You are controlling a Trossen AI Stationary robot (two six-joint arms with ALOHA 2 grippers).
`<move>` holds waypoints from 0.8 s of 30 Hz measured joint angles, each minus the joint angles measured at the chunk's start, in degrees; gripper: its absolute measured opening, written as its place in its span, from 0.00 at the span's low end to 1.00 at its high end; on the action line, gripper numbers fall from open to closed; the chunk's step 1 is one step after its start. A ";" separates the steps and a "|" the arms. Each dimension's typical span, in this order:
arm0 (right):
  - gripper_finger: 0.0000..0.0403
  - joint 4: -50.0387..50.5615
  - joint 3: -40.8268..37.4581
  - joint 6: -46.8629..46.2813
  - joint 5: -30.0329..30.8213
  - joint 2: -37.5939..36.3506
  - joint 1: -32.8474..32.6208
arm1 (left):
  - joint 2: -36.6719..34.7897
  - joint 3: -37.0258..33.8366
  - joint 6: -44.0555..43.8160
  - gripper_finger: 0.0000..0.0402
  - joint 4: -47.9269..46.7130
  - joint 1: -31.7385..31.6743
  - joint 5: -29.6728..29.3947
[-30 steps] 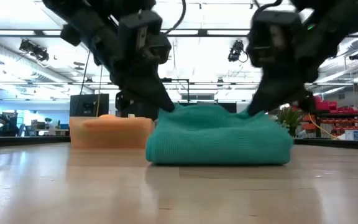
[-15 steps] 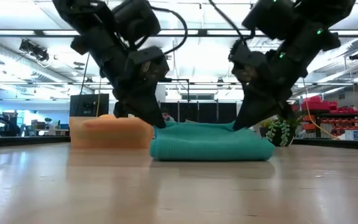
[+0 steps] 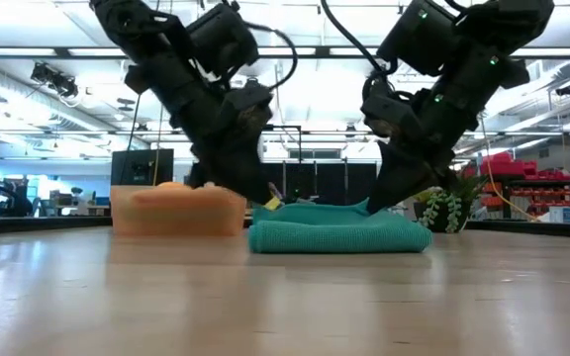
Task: Fold microfiber towels
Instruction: Fold the blue microfiber cloth
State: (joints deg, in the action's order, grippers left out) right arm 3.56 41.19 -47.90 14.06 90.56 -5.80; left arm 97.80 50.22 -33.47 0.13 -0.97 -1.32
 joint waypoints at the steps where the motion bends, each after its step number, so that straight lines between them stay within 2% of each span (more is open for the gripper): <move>1: 0.01 -0.70 0.00 0.45 0.05 0.00 0.04 | -0.23 0.04 1.08 0.21 1.18 0.13 -0.26; 6: 0.02 -3.11 0.00 1.45 1.78 0.00 0.47 | -0.72 0.06 6.41 0.18 6.35 3.12 -0.48; 13: 0.02 -4.50 0.02 1.07 1.97 -0.02 2.96 | 2.09 0.04 8.09 0.02 8.59 8.23 -0.51; 20: 0.02 -8.16 0.02 1.41 1.97 -0.02 5.36 | 10.01 0.08 2.37 0.03 12.14 11.46 -0.95; 24: 0.02 -8.90 0.02 1.93 1.97 -0.02 6.41 | 12.03 0.41 -0.34 0.02 13.79 12.00 -1.20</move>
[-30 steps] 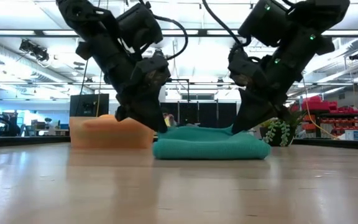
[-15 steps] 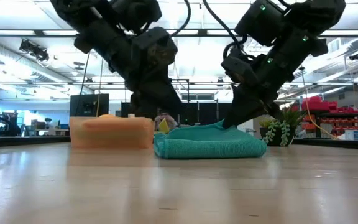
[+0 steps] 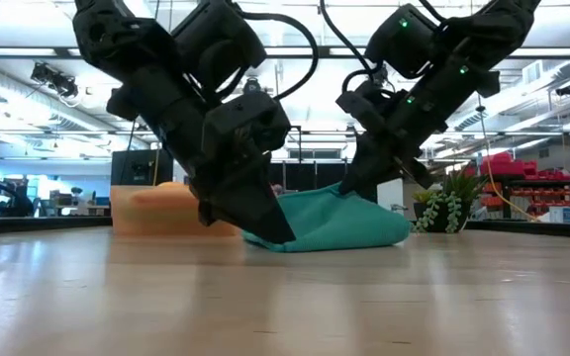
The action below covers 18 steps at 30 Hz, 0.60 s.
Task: Fold microfiber towels
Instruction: Fold the blue microfiber cloth
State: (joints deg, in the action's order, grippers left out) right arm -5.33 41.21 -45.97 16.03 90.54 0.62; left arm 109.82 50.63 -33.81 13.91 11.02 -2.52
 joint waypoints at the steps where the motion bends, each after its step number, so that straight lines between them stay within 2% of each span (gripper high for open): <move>1: 0.02 -0.41 0.00 0.43 -0.02 0.00 0.26 | 0.19 -0.02 -0.10 0.03 0.17 0.14 -0.10; 8: 0.02 -3.67 0.00 3.71 -0.97 0.00 3.61 | 0.06 -0.21 -1.58 0.02 0.99 0.44 -0.68; 11: 0.05 -4.29 0.00 3.91 -5.89 0.00 5.89 | 0.13 -0.27 -2.48 0.02 1.62 0.44 -0.66; 15: 0.15 -4.27 0.00 2.28 -15.98 0.00 9.79 | 0.18 -0.28 -3.03 0.01 1.81 0.44 -0.56; 18: 0.25 -4.27 0.00 2.61 -17.59 0.00 11.70 | 0.22 -0.28 -3.05 0.03 2.13 0.44 -0.50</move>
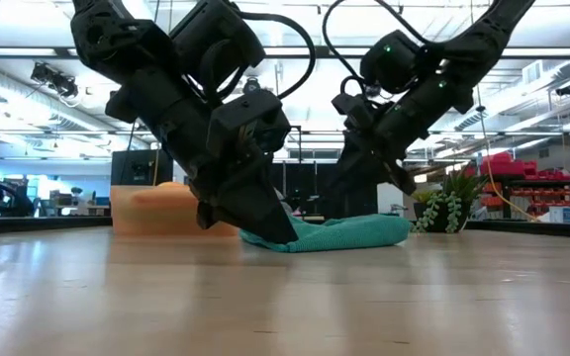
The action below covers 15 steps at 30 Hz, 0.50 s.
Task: Fold microfiber towels
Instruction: Fold the blue microfiber cloth
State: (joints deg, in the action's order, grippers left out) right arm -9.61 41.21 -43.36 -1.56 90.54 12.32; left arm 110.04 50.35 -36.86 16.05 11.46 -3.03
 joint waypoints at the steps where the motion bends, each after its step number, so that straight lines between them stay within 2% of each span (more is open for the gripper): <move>1: 0.28 0.01 0.01 0.72 0.25 0.00 0.66 | 0.00 -0.02 -0.04 0.03 0.03 0.00 0.02; 3: 0.35 0.06 0.13 2.79 0.62 0.00 1.84 | 0.00 -0.02 -0.07 0.03 0.12 0.00 0.00; 5: 0.39 0.58 0.15 4.19 -2.20 -0.65 1.85 | -0.50 -0.05 -0.33 0.01 0.06 0.00 0.07; 8: 0.41 2.08 0.32 4.31 -6.04 -1.40 -3.38 | -3.15 -0.39 0.56 0.02 -1.54 0.02 -2.49; 11: 0.38 4.97 0.22 4.12 -4.29 -1.51 -11.30 | -7.77 -0.21 2.82 0.02 -1.77 -0.36 -5.86; 15: 0.24 7.83 0.22 1.24 3.34 -1.51 -19.41 | -11.06 -0.22 5.85 0.01 -6.53 -1.80 -9.13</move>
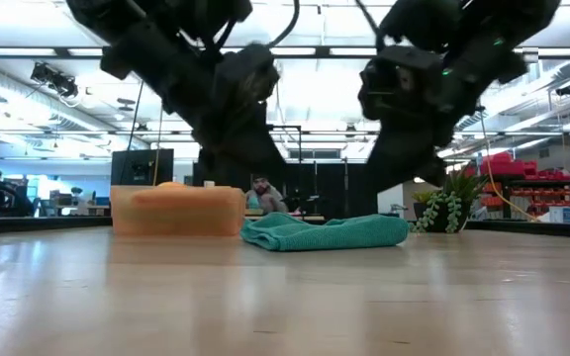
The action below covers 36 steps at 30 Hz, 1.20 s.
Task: Fold microfiber towels
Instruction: Fold the blue microfiber cloth
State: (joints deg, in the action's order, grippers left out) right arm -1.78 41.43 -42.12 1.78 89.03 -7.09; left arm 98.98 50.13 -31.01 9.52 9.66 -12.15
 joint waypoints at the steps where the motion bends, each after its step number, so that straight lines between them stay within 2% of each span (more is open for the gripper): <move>1: 0.19 0.71 0.00 -0.65 1.86 0.00 -1.20 | -0.17 0.00 0.21 0.02 -0.84 -0.60 -0.43; 3: 0.11 1.40 -0.02 -1.25 3.96 0.00 -2.20 | -0.51 0.04 0.12 0.02 -3.21 -2.25 -0.32; 6: 0.03 2.38 -0.02 -1.16 3.88 0.00 -2.36 | 0.54 0.15 0.05 0.01 -3.43 -4.65 3.66; 9: 0.01 2.55 -0.02 1.53 3.71 0.12 -1.26 | 2.84 0.08 0.26 0.02 -3.13 -5.76 8.26; 14: 0.01 0.42 -0.22 0.15 3.26 6.33 -1.19 | 6.80 0.11 0.23 0.01 -3.14 -5.65 9.65; 19: 0.01 -8.51 0.09 -9.62 1.37 12.01 -8.31 | 8.00 0.31 1.18 0.02 -2.21 -4.96 10.30; 22: 0.01 -9.96 1.40 -16.25 0.15 12.63 -14.63 | 6.47 0.28 6.38 0.01 -4.62 -4.93 13.40; 24: 0.01 -9.95 3.71 -17.01 -1.05 11.11 -18.15 | 4.28 -0.03 9.40 0.01 -7.13 -5.02 13.70; 27: 0.01 -8.43 7.02 -12.75 -0.50 6.22 -20.18 | -1.48 0.01 13.73 0.04 -6.80 -5.50 13.39; 29: 0.01 -2.57 7.26 -9.52 2.29 2.69 -18.55 | -4.83 0.29 14.99 0.05 -5.29 -5.53 13.05; 32: 0.01 4.90 5.94 -4.78 5.09 -1.14 -12.21 | -7.11 0.13 12.10 0.03 -4.55 -4.31 12.94; 36: 0.01 6.00 2.50 1.57 2.55 -0.77 -0.90 | -5.22 0.20 4.19 0.02 -3.67 -0.60 12.78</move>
State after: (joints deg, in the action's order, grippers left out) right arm 4.22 43.93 -40.55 4.33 88.26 -7.99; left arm 93.76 50.33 -26.82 5.84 9.06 0.62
